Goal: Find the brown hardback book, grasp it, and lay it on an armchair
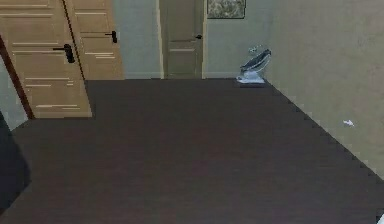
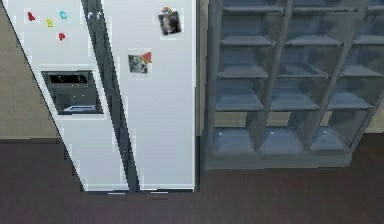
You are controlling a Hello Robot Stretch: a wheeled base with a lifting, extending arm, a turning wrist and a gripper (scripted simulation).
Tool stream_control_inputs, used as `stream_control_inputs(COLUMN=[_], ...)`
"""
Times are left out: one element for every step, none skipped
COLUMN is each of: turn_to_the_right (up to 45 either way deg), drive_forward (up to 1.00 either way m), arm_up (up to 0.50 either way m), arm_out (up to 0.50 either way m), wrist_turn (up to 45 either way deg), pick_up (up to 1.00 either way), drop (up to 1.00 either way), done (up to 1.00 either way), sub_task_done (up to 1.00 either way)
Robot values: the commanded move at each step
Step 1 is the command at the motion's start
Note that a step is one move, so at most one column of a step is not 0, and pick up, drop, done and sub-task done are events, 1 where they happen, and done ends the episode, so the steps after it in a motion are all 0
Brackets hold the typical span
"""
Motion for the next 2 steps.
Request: stream_control_inputs(turn_to_the_right=[-18.0, 0.0], drive_forward=[0.0, 1.0], arm_up=[0.0, 0.0], arm_out=[0.0, 0.0], wrist_turn=[0.0, 0.0], pick_up=[0.0, 0.0], drop=[0.0, 0.0], done=[0.0, 0.0], sub_task_done=[0.0, 0.0])
